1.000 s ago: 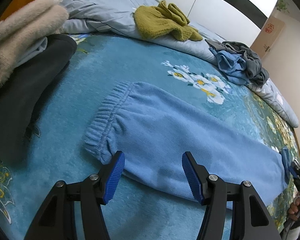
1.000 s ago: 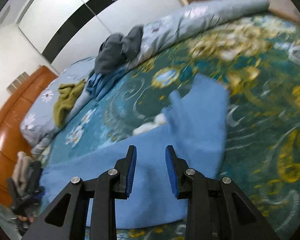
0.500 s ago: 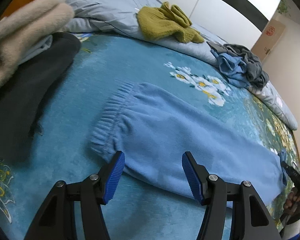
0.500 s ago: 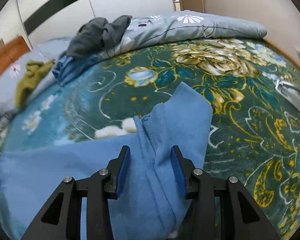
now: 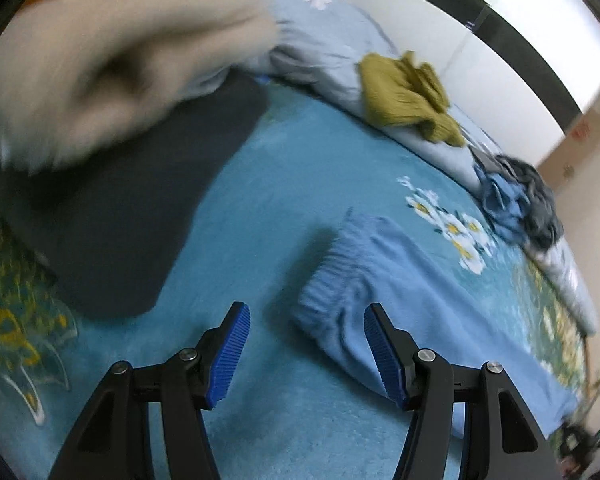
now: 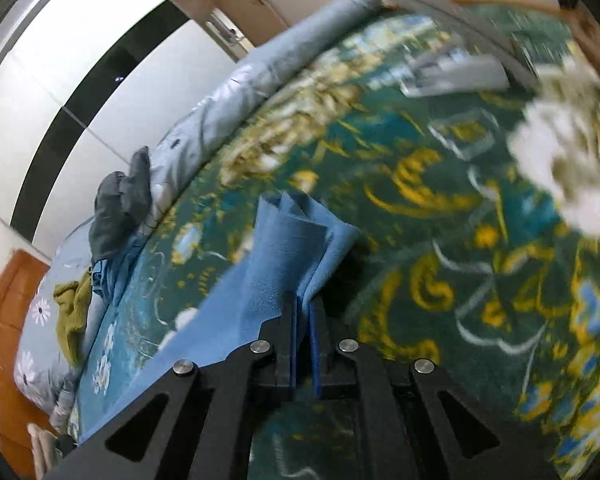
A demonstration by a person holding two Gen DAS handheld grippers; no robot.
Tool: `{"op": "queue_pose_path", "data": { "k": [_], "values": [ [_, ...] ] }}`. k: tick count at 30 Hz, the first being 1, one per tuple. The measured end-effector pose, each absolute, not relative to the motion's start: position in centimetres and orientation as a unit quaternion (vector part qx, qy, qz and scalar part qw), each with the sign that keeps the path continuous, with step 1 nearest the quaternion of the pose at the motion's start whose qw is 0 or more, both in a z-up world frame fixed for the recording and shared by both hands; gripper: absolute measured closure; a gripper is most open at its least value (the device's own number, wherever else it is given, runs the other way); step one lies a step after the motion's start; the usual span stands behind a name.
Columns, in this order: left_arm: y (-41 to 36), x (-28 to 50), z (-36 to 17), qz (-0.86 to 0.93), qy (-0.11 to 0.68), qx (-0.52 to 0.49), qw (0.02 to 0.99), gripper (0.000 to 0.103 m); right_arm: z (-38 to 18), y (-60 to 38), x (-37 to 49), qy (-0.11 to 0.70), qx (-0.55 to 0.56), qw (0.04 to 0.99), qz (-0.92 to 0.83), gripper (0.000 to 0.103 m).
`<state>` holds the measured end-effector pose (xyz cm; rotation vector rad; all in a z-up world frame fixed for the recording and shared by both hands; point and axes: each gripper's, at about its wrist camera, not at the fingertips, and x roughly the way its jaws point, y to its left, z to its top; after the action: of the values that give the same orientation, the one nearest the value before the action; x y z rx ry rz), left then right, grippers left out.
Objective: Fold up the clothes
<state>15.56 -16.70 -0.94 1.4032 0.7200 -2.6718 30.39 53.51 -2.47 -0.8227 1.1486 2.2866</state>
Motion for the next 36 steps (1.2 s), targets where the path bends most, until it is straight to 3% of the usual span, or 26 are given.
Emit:
{"op": "queue_pose_path", "data": {
  "k": [4,8,18,24,30,36],
  "values": [
    [-17.8,15.0,-3.4,-0.829,0.295,0.475,0.009,0.039,-3.2,54.1,31.2,0.464,-0.277,0.210,0.814,0.098],
    [-17.2,14.8,-4.0,-0.826,0.300,0.476,0.017,0.039,-1.8,53.7,31.3,0.460,-0.267,0.200,0.822,0.098],
    [-15.5,14.7,-3.8,-0.829,0.286,0.480,-0.007,0.039,8.0,41.8,26.2,0.250,-0.264,0.094,0.927,0.098],
    [-15.9,14.5,-4.1,-0.826,0.299,0.477,-0.017,0.037,4.8,31.0,21.7,0.179,-0.336,0.008,0.925,0.098],
    [-16.9,14.3,-4.3,-0.826,0.324,0.462,-0.024,0.037,1.0,23.7,20.7,0.165,-0.369,-0.067,0.912,0.098],
    [-17.0,14.0,-4.3,-0.830,0.319,0.457,-0.029,0.037,0.4,20.6,21.4,0.080,-0.375,-0.051,0.922,0.098]
  ]
}}
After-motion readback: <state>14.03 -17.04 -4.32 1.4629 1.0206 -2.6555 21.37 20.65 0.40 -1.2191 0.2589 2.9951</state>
